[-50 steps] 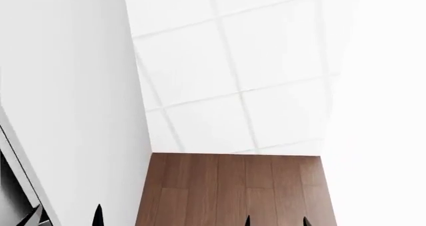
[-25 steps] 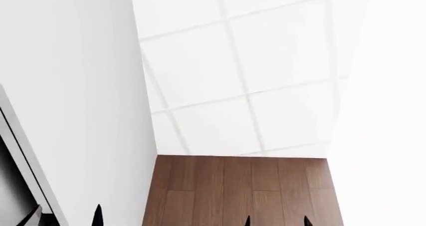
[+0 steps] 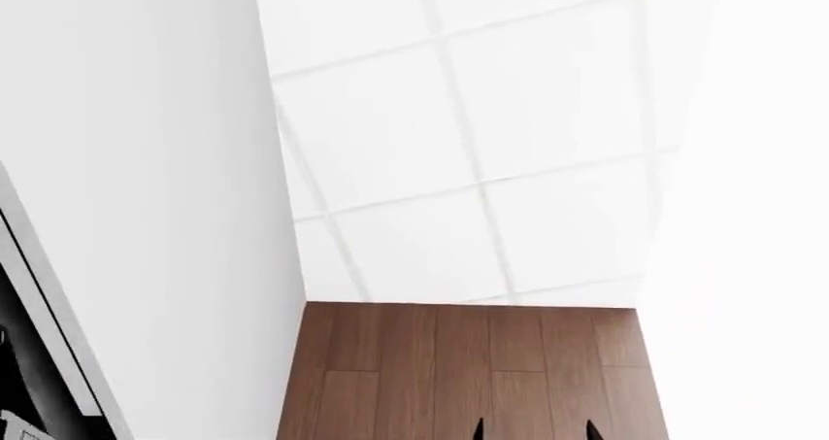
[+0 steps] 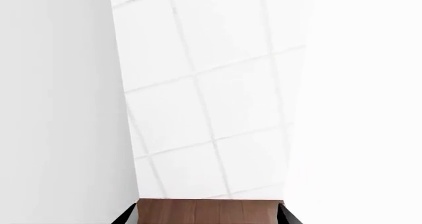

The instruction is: Close the fridge door

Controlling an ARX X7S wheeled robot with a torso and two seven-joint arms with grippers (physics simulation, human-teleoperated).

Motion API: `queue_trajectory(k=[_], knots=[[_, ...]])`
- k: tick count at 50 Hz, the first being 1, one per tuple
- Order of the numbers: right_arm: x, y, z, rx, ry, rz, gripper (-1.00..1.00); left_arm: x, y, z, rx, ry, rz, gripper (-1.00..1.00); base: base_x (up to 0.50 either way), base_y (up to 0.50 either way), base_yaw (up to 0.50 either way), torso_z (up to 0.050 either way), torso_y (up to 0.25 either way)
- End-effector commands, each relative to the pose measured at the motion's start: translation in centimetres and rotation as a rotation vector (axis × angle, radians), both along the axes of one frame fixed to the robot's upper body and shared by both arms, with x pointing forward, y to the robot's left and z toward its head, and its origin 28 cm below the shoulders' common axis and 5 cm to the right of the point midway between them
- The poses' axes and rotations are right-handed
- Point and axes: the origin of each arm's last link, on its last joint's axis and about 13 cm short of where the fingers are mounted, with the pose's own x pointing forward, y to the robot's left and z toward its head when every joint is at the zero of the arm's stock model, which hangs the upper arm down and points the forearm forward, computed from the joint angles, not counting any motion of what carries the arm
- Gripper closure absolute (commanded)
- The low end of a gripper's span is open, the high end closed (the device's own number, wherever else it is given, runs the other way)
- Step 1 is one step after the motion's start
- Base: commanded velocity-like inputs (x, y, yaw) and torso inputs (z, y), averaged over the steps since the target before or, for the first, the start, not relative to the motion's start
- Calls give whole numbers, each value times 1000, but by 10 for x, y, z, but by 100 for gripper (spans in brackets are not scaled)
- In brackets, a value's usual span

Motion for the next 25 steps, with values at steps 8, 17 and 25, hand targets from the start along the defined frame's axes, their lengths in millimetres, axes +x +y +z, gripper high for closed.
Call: queue_trajectory(k=[8,17,25], knots=[[2,2,-1,8,7,3,-100,-11,35,18,48,-58,148,-100,0,0,0,0,1],[0,1,-1,9,9,1,-100,4,67,34,63,-97,311,-100,0,0,0,0,3],[-1,1,-1,8,11,-1,-100,21,94,51,74,-133,419,-100,0,0,0,0,3]])
